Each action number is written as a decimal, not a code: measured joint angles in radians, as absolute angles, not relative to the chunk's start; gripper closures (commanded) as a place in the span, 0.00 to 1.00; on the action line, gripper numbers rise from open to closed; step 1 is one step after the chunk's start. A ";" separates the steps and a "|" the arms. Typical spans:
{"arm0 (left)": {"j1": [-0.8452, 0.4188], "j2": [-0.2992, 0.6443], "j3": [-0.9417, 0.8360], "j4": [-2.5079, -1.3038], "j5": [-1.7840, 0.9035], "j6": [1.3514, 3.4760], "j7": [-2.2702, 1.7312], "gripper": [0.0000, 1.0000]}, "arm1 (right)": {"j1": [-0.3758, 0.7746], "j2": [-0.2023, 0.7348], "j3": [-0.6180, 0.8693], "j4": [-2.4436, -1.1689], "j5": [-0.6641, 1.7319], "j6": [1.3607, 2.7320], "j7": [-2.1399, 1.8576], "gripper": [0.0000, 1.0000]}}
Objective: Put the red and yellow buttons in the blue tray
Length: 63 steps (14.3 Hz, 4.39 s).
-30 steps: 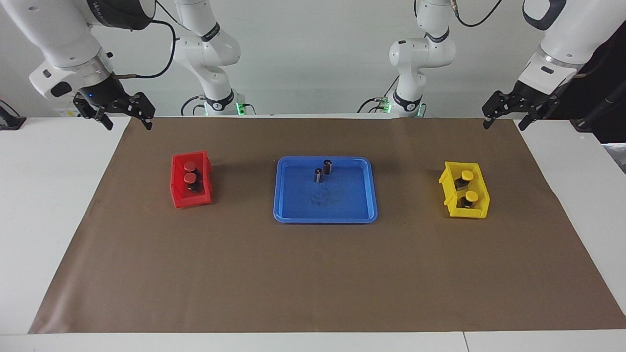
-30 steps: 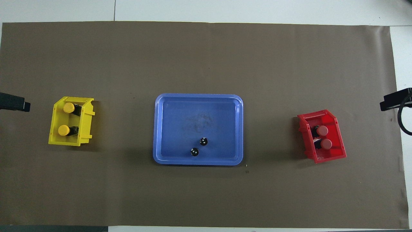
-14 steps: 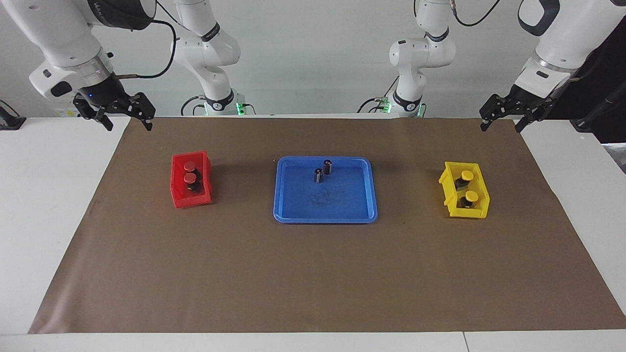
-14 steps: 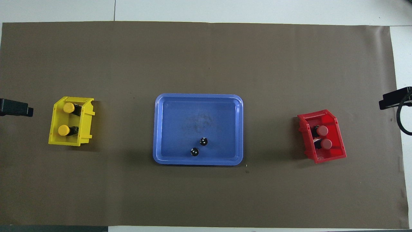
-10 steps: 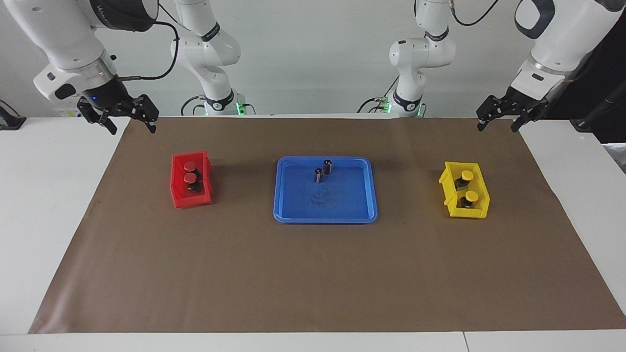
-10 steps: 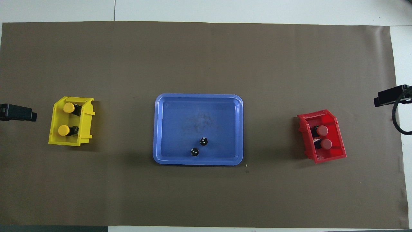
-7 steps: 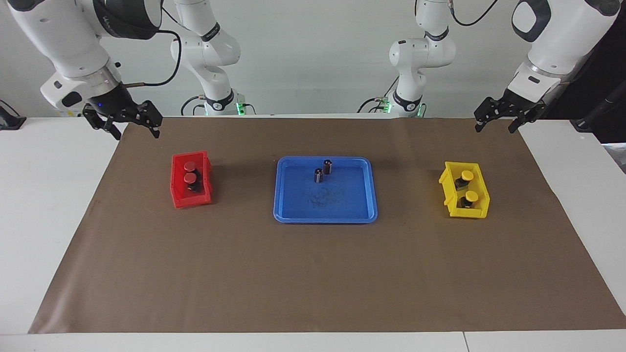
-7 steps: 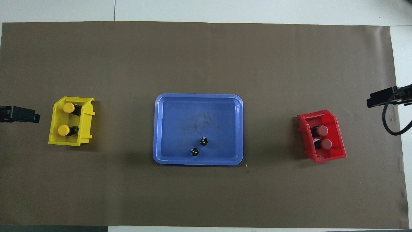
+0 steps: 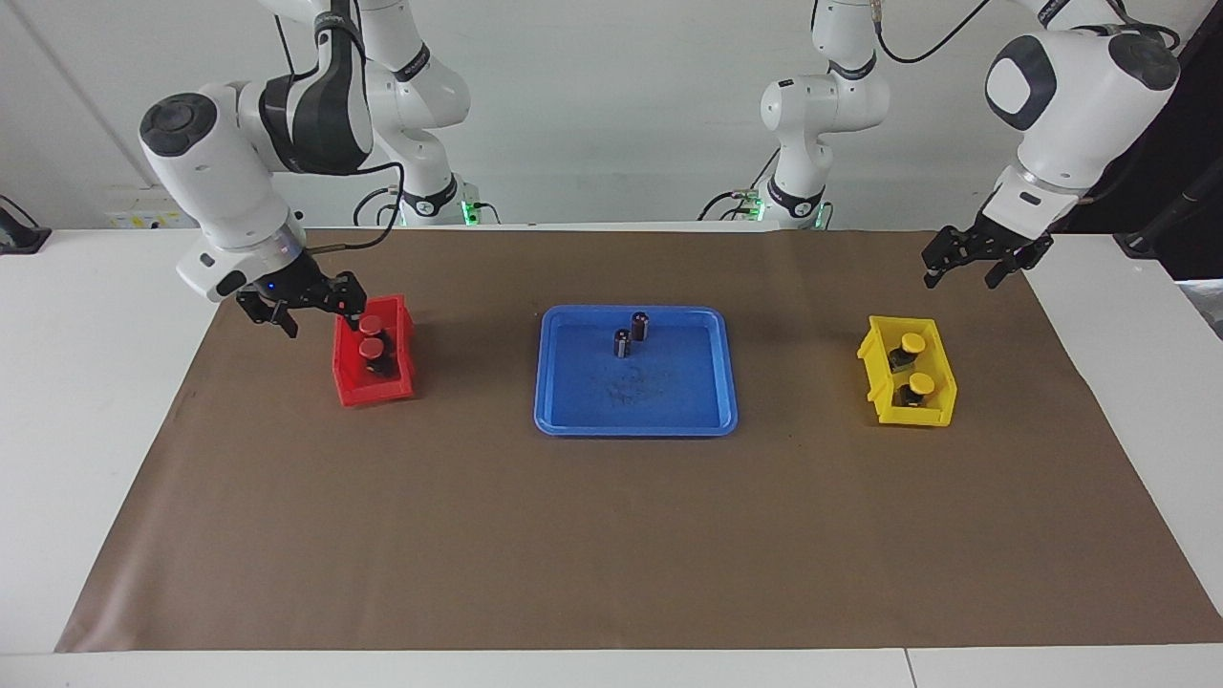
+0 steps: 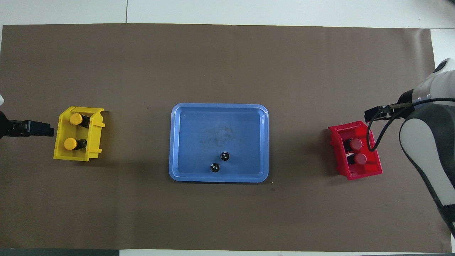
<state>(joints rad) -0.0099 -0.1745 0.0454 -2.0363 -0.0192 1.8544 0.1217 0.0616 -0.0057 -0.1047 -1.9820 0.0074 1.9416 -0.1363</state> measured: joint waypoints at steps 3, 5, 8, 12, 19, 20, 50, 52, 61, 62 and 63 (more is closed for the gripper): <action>-0.006 -0.171 0.045 -2.128 -0.019 1.959 0.122 0.13 | 0.057 -0.005 -0.109 -2.081 0.007 2.040 -0.166 0.28; 0.006 -0.163 0.046 -2.175 -0.019 2.012 0.122 0.19 | 0.057 -0.005 -0.110 -2.130 0.007 2.092 -0.168 0.32; 0.015 -0.136 0.046 -2.196 -0.019 2.051 0.124 0.26 | 0.060 -0.005 -0.107 -2.163 0.009 2.130 -0.168 0.32; 0.017 -0.101 0.046 -2.210 -0.019 2.098 0.124 0.27 | 0.061 -0.001 -0.105 -2.186 0.012 2.152 -0.168 0.34; 0.017 -0.068 0.045 -2.273 -0.019 2.170 0.124 0.27 | 0.084 -0.003 -0.104 -2.256 0.013 2.211 -0.168 0.35; 0.017 -0.068 0.045 -2.283 -0.019 2.182 0.124 0.27 | 0.084 -0.005 -0.104 -2.260 0.013 2.211 -0.168 0.35; 0.017 -0.067 0.039 -2.325 -0.019 2.243 0.124 0.50 | 0.210 0.120 -0.101 -1.680 0.058 1.717 -0.084 0.78; 0.017 -0.065 0.040 -2.325 -0.019 2.244 0.124 0.61 | 0.326 0.165 -0.097 -1.634 0.084 1.772 0.107 0.80; 0.017 -0.064 0.039 -2.304 -0.019 2.231 0.113 0.99 | 0.634 0.497 -0.097 -1.496 0.085 2.020 0.590 0.80; 0.016 -0.064 0.038 -2.275 -0.019 2.200 0.107 0.99 | 0.636 0.509 -0.097 -1.495 0.086 2.027 0.591 0.79; 0.014 -0.064 0.037 -2.236 -0.019 2.153 0.103 0.99 | 0.639 0.514 -0.097 -1.495 0.086 2.027 0.592 0.79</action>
